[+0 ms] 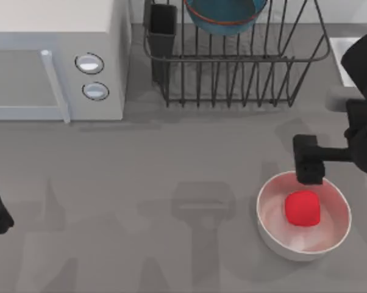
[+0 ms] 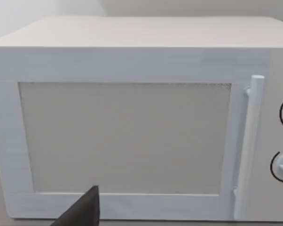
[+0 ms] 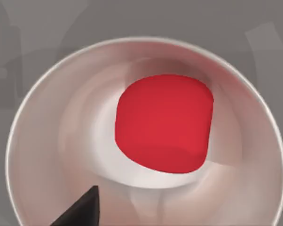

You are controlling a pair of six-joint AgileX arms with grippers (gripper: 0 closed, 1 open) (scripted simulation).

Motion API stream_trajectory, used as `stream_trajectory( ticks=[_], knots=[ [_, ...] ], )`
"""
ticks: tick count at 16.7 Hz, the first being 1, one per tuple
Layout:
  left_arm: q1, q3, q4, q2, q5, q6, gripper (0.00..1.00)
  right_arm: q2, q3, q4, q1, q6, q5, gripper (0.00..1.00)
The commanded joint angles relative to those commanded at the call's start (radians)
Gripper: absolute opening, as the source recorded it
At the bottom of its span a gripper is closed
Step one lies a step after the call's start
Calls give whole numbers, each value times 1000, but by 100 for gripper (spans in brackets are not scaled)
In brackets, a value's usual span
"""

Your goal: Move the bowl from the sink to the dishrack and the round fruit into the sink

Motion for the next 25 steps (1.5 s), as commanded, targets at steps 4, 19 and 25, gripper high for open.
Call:
stream_trajectory(
  ticks=[4,19,25],
  knots=[
    [0,0,0,0,0,0,100,209,147,-125,56,61,2,100],
    [0,0,0,0,0,0,100,365,30,118,70,75,3,100],
    [0,0,0,0,0,0,100,435,-55,262,71,80,5,100]
  ],
)
